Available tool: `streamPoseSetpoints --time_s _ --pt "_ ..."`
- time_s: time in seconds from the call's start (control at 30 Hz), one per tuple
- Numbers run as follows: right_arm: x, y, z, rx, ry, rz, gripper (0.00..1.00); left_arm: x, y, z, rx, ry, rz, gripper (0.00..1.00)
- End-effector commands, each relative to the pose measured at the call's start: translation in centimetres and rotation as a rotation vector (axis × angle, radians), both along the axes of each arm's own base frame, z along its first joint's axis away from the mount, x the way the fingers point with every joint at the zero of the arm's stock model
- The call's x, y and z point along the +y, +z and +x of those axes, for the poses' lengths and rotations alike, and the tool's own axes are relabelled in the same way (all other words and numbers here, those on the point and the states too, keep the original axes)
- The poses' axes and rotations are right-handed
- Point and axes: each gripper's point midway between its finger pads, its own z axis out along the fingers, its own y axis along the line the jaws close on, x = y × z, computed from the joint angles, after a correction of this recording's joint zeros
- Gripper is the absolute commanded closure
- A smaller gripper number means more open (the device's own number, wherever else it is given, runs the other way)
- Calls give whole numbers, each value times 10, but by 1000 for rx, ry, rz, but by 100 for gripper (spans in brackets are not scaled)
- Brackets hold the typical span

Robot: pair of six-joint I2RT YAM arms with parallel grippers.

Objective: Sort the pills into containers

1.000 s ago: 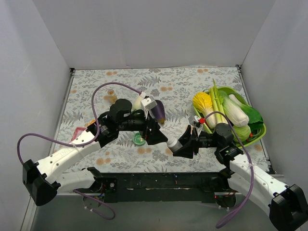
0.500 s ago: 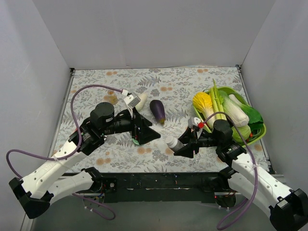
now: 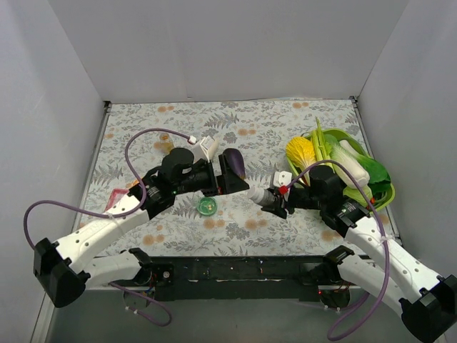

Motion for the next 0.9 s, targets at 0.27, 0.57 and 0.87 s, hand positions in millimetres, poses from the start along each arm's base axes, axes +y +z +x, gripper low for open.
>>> streamPoseSetpoints --time_s 0.27,0.57,0.87 --pt "-4 12 21 -160 -42 -70 99 -30 -23 21 127 40 -10 20" --pt "-2 11 20 -139 -41 -57 99 -42 -42 23 152 0 26 29" --pt "0 10 20 -123 -43 -53 99 -55 -40 15 152 -72 -4 38"
